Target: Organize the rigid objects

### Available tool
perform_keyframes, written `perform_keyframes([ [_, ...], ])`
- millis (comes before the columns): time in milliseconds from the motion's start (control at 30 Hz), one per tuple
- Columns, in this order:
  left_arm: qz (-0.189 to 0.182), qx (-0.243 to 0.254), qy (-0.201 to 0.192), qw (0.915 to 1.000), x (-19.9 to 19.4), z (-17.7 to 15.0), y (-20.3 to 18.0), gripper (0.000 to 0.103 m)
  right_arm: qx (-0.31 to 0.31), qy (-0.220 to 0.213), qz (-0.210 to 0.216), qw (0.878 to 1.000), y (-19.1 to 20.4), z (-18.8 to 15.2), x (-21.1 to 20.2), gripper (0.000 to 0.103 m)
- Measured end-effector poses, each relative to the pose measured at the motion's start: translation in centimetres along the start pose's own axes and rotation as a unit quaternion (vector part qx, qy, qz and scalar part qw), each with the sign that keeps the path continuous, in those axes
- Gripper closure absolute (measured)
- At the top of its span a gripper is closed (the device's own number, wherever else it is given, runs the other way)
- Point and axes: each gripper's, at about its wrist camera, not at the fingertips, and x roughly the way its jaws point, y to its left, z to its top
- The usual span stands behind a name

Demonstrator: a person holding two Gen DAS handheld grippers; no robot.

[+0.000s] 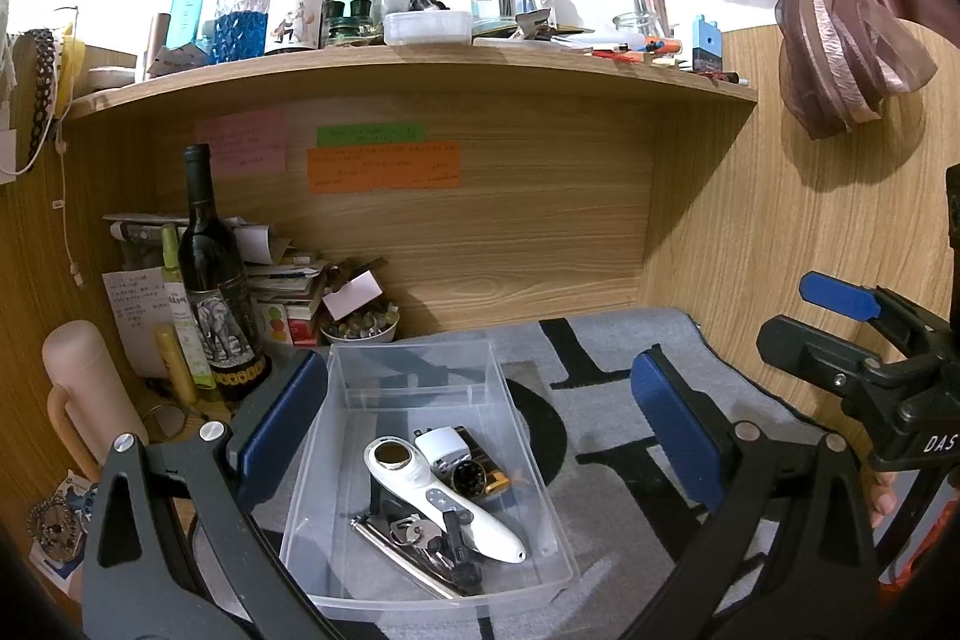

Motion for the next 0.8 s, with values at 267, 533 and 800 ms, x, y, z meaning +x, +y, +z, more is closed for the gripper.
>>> perform_keyframes([
  [267, -0.005, -0.003, 0.005, 1.0000, 0.00, -0.39, -0.67, 0.000, 0.000, -0.001, -0.001, 1.000, -0.01, 0.00, -0.05, 0.000],
  [533, -0.009, -0.004, 0.006, 0.9999, 0.16, -0.25, -0.57, 0.000, 0.001, -0.003, -0.004, 1.000, 0.02, -0.01, -0.18, 0.000],
  [800, -0.014, -0.011, 0.013, 0.9997, 0.33, -0.31, -0.45, 0.000, 0.001, -0.002, -0.004, 1.000, 0.00, 0.02, -0.17, 0.000],
])
